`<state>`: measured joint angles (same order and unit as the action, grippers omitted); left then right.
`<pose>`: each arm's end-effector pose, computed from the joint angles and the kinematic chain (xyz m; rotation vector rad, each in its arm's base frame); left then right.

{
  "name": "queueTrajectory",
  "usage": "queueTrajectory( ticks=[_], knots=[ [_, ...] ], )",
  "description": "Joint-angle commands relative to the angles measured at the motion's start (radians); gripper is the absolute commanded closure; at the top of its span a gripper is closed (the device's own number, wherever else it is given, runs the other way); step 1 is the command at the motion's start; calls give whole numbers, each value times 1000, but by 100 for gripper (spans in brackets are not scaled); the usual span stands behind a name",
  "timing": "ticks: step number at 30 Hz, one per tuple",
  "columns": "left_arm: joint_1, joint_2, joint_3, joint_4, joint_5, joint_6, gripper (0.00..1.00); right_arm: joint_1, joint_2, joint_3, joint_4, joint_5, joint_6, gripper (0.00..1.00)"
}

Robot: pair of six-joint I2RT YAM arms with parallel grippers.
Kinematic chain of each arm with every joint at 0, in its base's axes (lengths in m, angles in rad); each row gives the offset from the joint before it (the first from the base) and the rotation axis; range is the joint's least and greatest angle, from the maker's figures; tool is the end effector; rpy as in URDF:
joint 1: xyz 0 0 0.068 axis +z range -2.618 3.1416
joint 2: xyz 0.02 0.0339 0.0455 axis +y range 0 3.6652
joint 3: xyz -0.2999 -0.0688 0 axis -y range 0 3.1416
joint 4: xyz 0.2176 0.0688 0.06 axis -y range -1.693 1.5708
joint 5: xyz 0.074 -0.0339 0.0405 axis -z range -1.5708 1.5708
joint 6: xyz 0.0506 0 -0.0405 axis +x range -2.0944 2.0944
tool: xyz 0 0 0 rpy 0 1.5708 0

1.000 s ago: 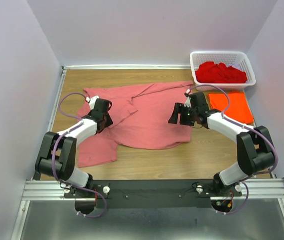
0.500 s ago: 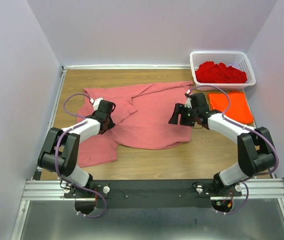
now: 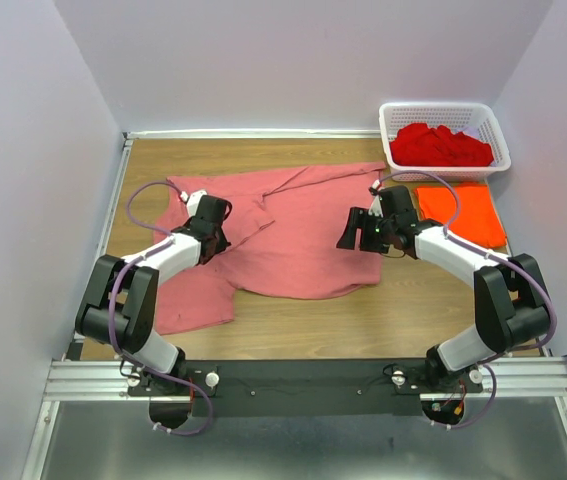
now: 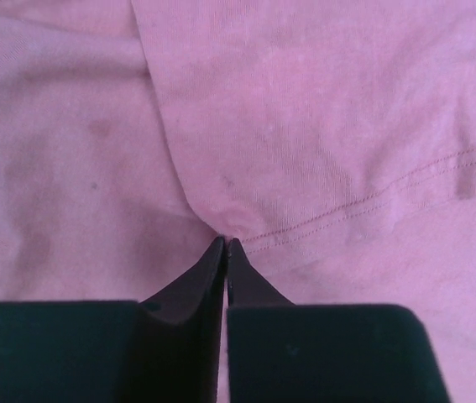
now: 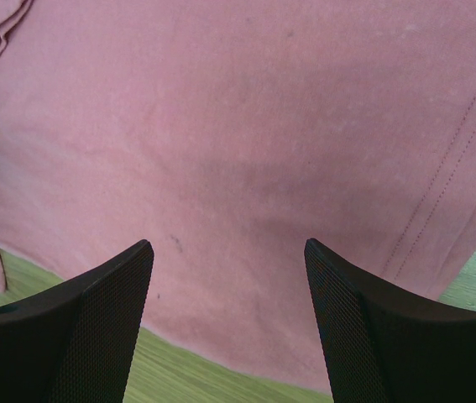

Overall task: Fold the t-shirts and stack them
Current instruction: Flatten the tshirt out

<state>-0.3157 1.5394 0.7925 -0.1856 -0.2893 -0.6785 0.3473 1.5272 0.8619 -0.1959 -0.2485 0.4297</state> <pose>0.2745 -0.0745 0.2111 -0.5575 2.3863 -0.0723 0.2735 0.1122 0.2326 -0.0126 2.5038 0.6401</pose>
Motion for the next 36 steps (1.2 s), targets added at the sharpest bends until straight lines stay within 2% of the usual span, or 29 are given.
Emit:
queueTrajectory(
  ticks=[1, 2, 9, 15, 25, 31, 36],
  knots=[
    [-5, -27, 50, -17, -77, 22, 97, 5, -15, -8, -30, 0, 1, 20],
    [-5, -22, 59, -21, -91, 28, 100, 5, -10, -6, -31, 2, 1, 20],
    [7, 63, 215, -29, -148, 112, 100, 7, -18, -6, -36, -5, 4, 20],
    [67, 227, 476, -23, -191, 223, 100, 5, -27, -8, -48, 0, -2, 20],
    [165, 589, 1031, 8, -209, 379, 100, 5, -21, 26, -69, 0, 3, 20],
    [193, 715, 1235, 69, -189, 431, 100, 5, -33, 29, -88, 11, -5, 20],
    [216, 791, 1323, 139, -159, 450, 100, 5, -53, 31, -99, 38, -11, 20]
  ],
)
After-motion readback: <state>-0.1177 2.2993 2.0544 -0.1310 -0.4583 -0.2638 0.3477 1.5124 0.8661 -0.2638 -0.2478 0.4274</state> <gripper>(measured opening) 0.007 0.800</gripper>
